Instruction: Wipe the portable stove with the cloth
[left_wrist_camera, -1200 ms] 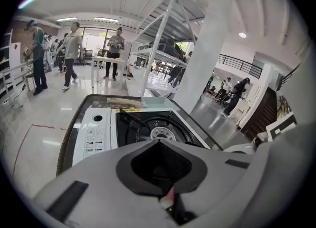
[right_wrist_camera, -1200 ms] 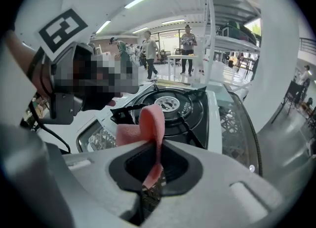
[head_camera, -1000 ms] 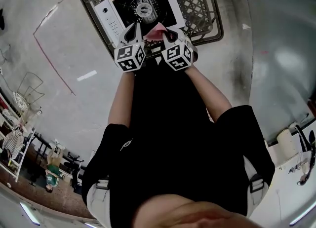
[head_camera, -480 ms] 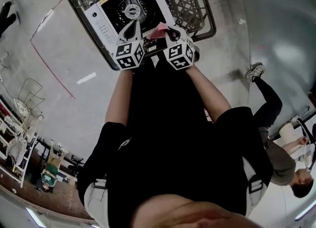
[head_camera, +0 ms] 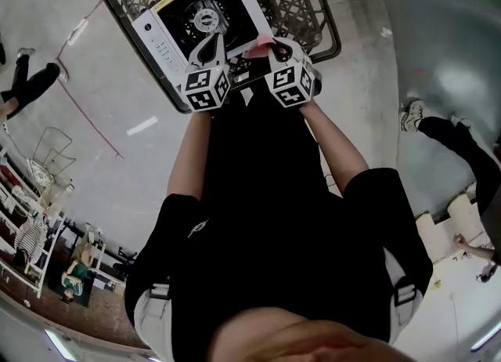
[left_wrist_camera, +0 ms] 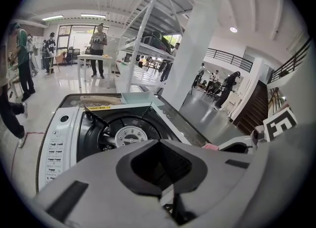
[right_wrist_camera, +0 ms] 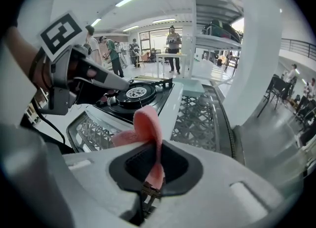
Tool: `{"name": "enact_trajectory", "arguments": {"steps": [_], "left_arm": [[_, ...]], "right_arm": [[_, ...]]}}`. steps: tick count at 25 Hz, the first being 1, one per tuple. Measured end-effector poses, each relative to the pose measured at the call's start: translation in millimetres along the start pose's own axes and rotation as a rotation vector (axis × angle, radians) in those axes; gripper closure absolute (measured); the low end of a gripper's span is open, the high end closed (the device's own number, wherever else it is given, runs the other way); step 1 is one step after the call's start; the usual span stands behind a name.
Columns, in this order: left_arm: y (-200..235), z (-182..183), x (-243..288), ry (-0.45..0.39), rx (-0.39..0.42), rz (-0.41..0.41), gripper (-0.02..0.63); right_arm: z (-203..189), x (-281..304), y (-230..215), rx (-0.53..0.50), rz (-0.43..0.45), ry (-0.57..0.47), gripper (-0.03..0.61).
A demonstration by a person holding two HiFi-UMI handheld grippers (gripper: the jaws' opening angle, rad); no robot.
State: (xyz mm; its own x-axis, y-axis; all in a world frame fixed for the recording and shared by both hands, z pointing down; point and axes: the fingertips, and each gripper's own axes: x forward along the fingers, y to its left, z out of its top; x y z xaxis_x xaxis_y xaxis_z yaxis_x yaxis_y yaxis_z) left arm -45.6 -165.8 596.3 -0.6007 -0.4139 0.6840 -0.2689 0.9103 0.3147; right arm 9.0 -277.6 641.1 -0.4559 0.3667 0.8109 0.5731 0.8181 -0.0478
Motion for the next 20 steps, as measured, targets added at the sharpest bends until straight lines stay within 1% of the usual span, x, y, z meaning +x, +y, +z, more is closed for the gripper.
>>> {"name": "enact_trajectory", "arguments": {"steps": [6, 12, 16, 20], "left_arm": [[0.4, 2.0, 1.9, -0.007, -0.001, 0.007, 0.614], [0.8, 9.5, -1.3, -0.030, -0.014, 0.015, 0.614], [3.4, 14.7, -2.5, -0.044, -0.031, 0.029, 0.614], [8.6, 16.7, -2.7, -0.054, -0.052, 0.046, 0.614]], "right_arm": [[4.3, -0.7, -2.8, -0.025, 0.006, -0.018, 0.554], [28.8, -3.2, -18.4, -0.085, 0.000, -0.060, 0.554], [38.8, 9.1, -26.9, -0.132, 0.020, -0.045, 0.554], [44.0, 22.1, -27.5, -0.171, 0.062, -0.024, 0.554]]}}
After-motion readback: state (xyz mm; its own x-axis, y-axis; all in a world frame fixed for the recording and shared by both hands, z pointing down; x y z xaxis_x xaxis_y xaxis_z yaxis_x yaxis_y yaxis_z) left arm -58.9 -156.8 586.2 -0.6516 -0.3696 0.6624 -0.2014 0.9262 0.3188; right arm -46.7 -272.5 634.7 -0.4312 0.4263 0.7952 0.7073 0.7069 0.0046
